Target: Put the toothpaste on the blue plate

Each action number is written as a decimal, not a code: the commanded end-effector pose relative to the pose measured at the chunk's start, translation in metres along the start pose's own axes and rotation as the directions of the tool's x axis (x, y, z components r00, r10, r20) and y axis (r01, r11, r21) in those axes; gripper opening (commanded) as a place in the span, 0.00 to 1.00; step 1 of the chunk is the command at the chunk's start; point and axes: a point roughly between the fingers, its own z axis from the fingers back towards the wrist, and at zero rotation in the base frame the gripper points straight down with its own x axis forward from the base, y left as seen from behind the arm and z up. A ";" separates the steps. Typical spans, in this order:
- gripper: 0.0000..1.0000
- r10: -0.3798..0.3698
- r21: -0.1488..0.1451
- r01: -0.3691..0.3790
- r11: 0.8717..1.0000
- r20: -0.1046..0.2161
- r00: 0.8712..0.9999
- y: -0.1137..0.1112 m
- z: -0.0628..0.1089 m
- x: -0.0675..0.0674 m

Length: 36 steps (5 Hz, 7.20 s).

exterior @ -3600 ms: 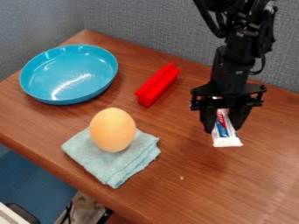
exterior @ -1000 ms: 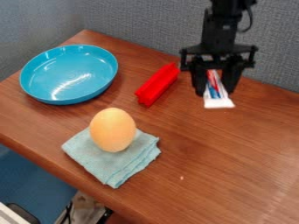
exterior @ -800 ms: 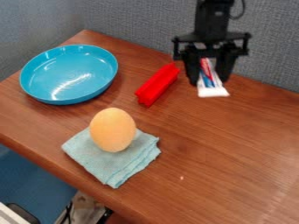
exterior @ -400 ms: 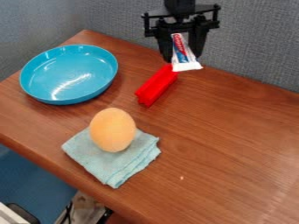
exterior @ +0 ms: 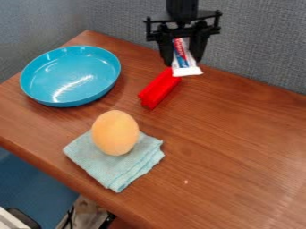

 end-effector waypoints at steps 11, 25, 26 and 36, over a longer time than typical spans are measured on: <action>0.00 0.205 0.062 -0.211 0.976 0.090 0.975 0.046 0.000 0.076; 0.00 0.307 0.137 -0.317 0.938 0.086 0.948 0.100 -0.002 0.104; 0.00 0.318 0.146 -0.327 0.934 0.086 0.944 0.105 -0.005 0.107; 0.00 0.367 0.202 -0.371 0.906 0.057 0.928 0.133 -0.025 0.121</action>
